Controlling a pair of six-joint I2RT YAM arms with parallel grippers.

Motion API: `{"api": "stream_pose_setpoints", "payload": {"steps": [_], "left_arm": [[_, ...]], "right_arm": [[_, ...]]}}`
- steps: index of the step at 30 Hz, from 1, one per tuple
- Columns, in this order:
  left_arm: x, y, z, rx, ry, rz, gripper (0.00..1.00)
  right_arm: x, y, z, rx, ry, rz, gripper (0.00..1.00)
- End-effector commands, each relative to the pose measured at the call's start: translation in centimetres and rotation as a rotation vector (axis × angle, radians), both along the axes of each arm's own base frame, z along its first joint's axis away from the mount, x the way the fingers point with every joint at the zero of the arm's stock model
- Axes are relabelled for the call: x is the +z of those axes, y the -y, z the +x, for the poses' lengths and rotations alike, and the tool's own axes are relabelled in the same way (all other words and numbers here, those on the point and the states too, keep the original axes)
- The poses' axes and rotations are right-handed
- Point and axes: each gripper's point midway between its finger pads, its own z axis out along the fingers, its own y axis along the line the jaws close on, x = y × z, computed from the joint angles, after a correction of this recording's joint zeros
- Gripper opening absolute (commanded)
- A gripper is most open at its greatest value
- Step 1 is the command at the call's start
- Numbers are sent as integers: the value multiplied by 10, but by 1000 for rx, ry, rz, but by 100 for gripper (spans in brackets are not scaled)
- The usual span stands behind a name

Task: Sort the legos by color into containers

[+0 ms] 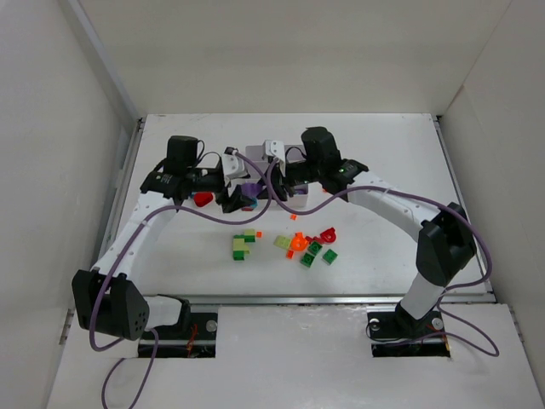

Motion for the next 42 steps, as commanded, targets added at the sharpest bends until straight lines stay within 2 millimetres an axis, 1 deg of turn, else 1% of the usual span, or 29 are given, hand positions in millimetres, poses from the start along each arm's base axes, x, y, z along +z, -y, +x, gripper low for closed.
{"api": "stream_pose_setpoints", "payload": {"steps": [1,2,3,5,6,7,8,9,10,13,14,16,17,18,19,22,23,26,27,28,29,31,34,35,36,39,40,42], "left_arm": [[21,3,-8,-23,49,-20,72],[21,2,-7,-17,63,-6,100],[19,-3,-7,0,72,22,100],[13,-7,-6,13,73,54,100],[14,-9,-8,13,88,67,100],[12,-12,-11,2,108,91,100],[6,-13,-13,-8,104,102,100],[5,-14,-16,-13,116,105,100],[4,-15,-17,-14,107,107,100],[2,-16,-20,-28,127,117,100],[-2,-16,-20,-33,113,124,100],[-13,-17,-17,-35,86,142,100],[-16,-16,-16,-36,74,145,100],[-23,-16,-13,-38,49,151,100],[-24,-15,-10,-38,46,151,100],[-32,-14,-7,-44,26,160,100],[-31,-14,-5,-44,34,158,100],[-29,-14,0,-31,50,159,100],[-29,-15,3,-24,63,163,98],[-29,-15,2,-20,54,161,98],[-30,-16,3,-14,55,168,96],[-30,-16,3,-14,55,168,95],[-26,-15,1,-15,53,155,89],[-26,-14,0,-9,40,152,82],[-21,-12,1,-8,39,135,78],[-20,-11,-1,-8,24,123,67],[-17,-11,0,-4,25,119,59],[-16,-9,-1,-7,16,110,47]], "right_arm": [[32,-11,-5,40,60,71,2],[28,-8,-2,31,52,64,1],[32,-7,-4,31,59,70,1],[28,-6,-4,30,52,64,1],[32,-5,-4,22,62,68,1],[32,-2,0,13,63,68,1],[28,-2,-1,13,54,61,1],[32,-1,-2,13,62,67,1],[32,-1,-2,13,62,67,0],[28,0,-1,7,65,59,0],[32,1,-2,7,73,64,0],[32,1,-2,7,73,64,0],[36,2,-4,7,80,70,0],[36,2,-4,7,80,70,0],[33,2,-6,16,70,67,0],[33,2,-6,17,70,67,0],[37,3,-7,17,77,73,0],[33,4,-8,17,70,67,0],[37,5,-9,17,77,73,0],[37,5,-9,17,77,73,0],[33,5,-8,8,72,65,0],[33,5,-8,8,72,65,0],[33,5,-8,8,72,65,0],[33,5,-8,8,72,65,0],[33,5,-8,8,72,65,0],[33,5,-8,8,72,65,0],[33,5,-8,8,72,65,0],[33,5,-8,8,72,65,0]]}}
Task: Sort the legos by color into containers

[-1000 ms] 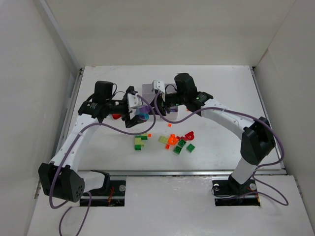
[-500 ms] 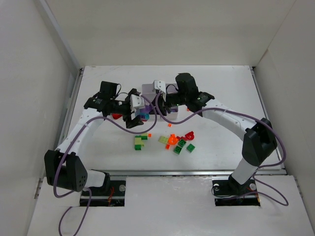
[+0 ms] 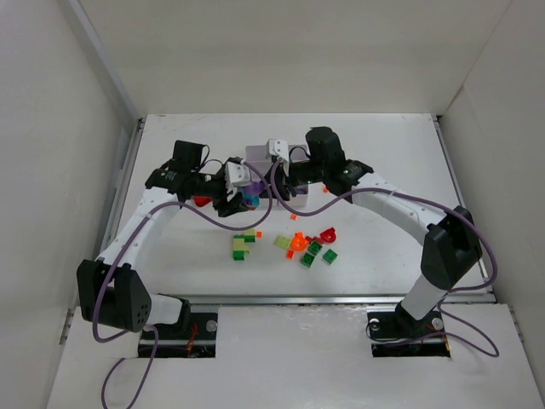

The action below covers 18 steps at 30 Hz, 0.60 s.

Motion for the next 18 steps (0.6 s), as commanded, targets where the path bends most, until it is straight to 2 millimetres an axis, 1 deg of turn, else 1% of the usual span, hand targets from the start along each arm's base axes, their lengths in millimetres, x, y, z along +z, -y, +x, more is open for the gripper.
{"api": "stream_pose_setpoints", "payload": {"steps": [1,2,5,6,7,8,9,10,11,12,13,14,15,16,17,18], "left_arm": [[26,8,-3,-19,32,-61,40],[27,9,-4,-25,30,-68,29],[27,9,-4,-21,22,-70,12],[27,9,-5,-16,15,-72,0],[27,9,-5,-16,15,-72,0],[21,7,-5,-7,4,-58,0],[18,6,-8,-7,-1,-57,0],[14,5,-8,-4,0,-45,0],[13,4,-9,-14,7,-39,0],[4,2,-13,-7,-9,-26,0],[1,1,-15,-6,-18,-24,0],[0,0,-14,-1,-16,-17,0],[-5,0,-16,-1,-31,-13,0],[-10,-2,-17,7,-37,-2,0],[-10,-2,-17,7,-37,-2,0],[-10,-2,-17,7,-37,-2,0]], "right_arm": [[26,-1,-6,28,66,58,0],[26,-1,-6,28,66,58,0],[26,-1,-3,17,69,55,0],[25,0,-2,7,71,51,0],[20,1,-3,4,53,44,0],[20,8,6,-20,53,43,0],[20,11,9,-35,38,44,0],[24,16,13,-52,34,51,0],[24,20,17,-67,23,52,0],[29,25,21,-89,36,55,0],[32,31,23,-103,41,58,0],[32,32,24,-112,43,56,0],[38,36,26,-122,55,64,0],[38,40,30,-133,55,64,0],[42,41,29,-133,62,69,0],[38,45,31,-144,56,63,0]]}}
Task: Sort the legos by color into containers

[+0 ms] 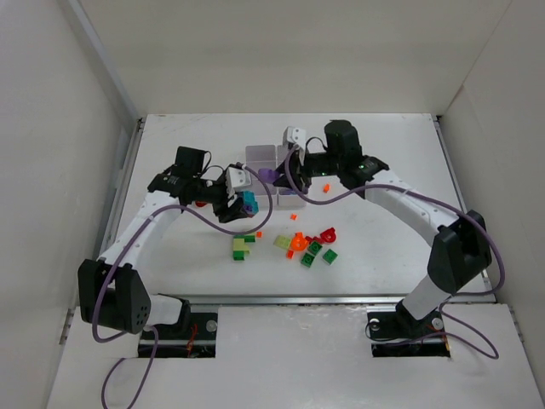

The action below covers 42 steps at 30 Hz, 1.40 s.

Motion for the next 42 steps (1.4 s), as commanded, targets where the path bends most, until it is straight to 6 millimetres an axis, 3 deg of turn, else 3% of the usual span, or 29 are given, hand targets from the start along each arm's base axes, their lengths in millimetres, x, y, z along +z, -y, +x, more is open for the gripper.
{"api": "stream_pose_setpoints", "payload": {"steps": [1,6,8,11,13,19,26,29,30,34,37,39,42], "left_arm": [[2,-2,-10,-8,2,-7,0],[1,-5,-3,25,13,10,0],[4,-6,-1,43,21,11,0],[12,-7,7,89,40,-1,0],[11,-7,11,119,44,-14,0],[17,-7,13,184,55,-58,0],[18,-9,15,205,45,-68,0],[22,-9,16,204,54,-71,0],[22,-9,16,204,54,-71,0],[24,-7,17,191,58,-76,0],[20,-6,15,183,38,-76,0],[21,-5,15,172,44,-79,0],[22,-4,12,151,47,-77,0]], "right_arm": [[32,13,9,-44,78,51,0],[21,22,22,-120,85,16,0],[11,37,44,-244,112,-35,0],[-16,59,65,-342,142,-148,0],[-43,65,65,-308,149,-240,0],[-76,69,74,-282,167,-343,0],[-108,69,91,-282,152,-453,9],[-112,66,88,-271,147,-458,21],[-112,65,88,-271,147,-458,32],[-112,61,85,-261,150,-457,53],[-108,59,84,-268,166,-462,64],[-101,56,81,-268,182,-456,85],[-71,54,78,-289,207,-386,85]]}}
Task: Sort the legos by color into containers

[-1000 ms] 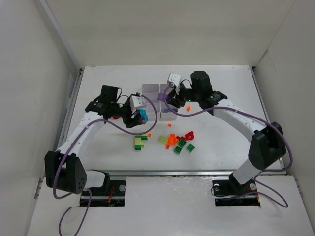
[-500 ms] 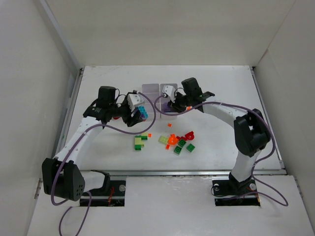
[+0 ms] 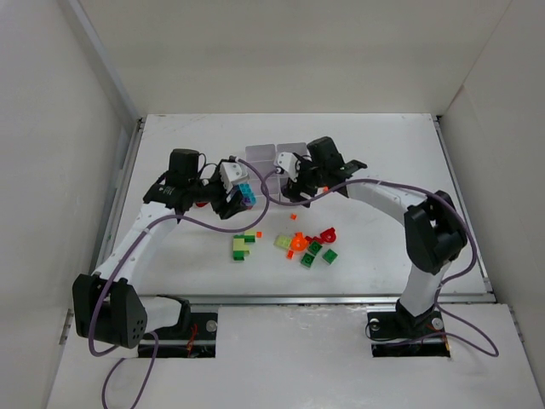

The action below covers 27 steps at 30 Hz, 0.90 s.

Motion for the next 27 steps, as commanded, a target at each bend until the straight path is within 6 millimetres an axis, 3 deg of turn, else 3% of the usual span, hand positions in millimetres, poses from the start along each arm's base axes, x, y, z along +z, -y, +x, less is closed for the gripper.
{"api": "stream_pose_setpoints", "payload": {"steps": [1,2,6,9,11,16,23,27], "left_arm": [[19,6,-1,-54,59,-30,0],[19,8,-4,-67,47,-39,0],[28,14,-14,-145,63,-67,0],[36,20,-17,-188,72,-93,0],[35,21,-19,-200,55,-95,0],[36,22,-21,-216,43,-103,0],[36,23,-22,-223,41,-110,0],[36,23,-22,-223,41,-110,0]], "right_arm": [[75,-15,4,28,143,140,85],[98,-13,0,39,174,191,85],[151,-31,-38,224,174,364,83],[178,-56,-74,391,143,471,81],[184,-72,-91,445,109,497,81],[180,-96,-93,489,55,526,82],[195,-110,-106,554,44,560,82],[188,-119,-103,553,17,561,79]]}}
